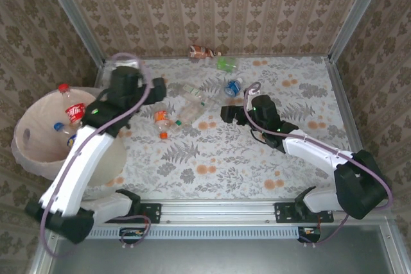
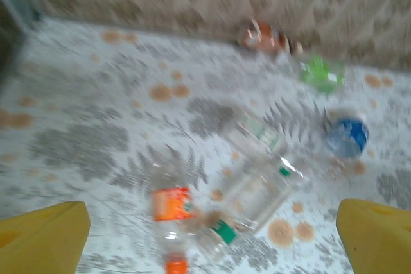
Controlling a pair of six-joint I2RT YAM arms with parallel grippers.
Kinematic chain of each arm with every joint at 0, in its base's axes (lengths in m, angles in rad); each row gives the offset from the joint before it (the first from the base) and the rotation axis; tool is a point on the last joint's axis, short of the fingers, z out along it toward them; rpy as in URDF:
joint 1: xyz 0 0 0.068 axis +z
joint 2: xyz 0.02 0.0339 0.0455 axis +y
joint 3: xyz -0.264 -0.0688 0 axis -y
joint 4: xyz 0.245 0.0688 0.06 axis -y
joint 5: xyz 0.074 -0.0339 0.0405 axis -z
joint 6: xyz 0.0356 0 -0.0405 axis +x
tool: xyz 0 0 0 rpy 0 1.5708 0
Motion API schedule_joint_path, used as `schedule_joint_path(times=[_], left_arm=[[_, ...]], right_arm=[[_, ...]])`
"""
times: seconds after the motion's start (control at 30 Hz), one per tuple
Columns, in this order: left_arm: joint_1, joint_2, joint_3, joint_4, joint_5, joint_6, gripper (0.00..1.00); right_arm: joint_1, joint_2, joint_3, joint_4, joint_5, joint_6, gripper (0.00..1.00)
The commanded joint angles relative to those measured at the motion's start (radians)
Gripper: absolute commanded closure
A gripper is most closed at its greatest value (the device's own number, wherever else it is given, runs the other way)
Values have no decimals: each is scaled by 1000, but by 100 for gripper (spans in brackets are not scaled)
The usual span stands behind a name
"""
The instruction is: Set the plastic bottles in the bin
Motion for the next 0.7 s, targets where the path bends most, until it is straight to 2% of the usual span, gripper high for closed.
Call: schedule_joint_path(times=[0.0, 0.13, 0.23, 0.43, 0.53, 0.67], left_arm=[[-27, 159, -25, 128, 149, -40, 0], [-57, 329, -29, 231, 251, 136, 0], [-59, 457, 8, 212, 286, 264, 0], [-59, 632, 53, 188, 231, 450, 2], [-59, 708, 88, 160, 215, 519, 6], [-61, 807, 137, 137, 224, 543, 15]], right_arm=[[4, -23, 0, -21, 59, 51, 0], [1, -74, -37, -40, 106, 31, 0], [-7, -117, -73, -46, 133, 30, 0], [-21, -200, -132, -48, 168, 25, 0], [-28, -233, -154, -48, 180, 24, 0], [-36, -265, -173, -51, 191, 19, 0]])
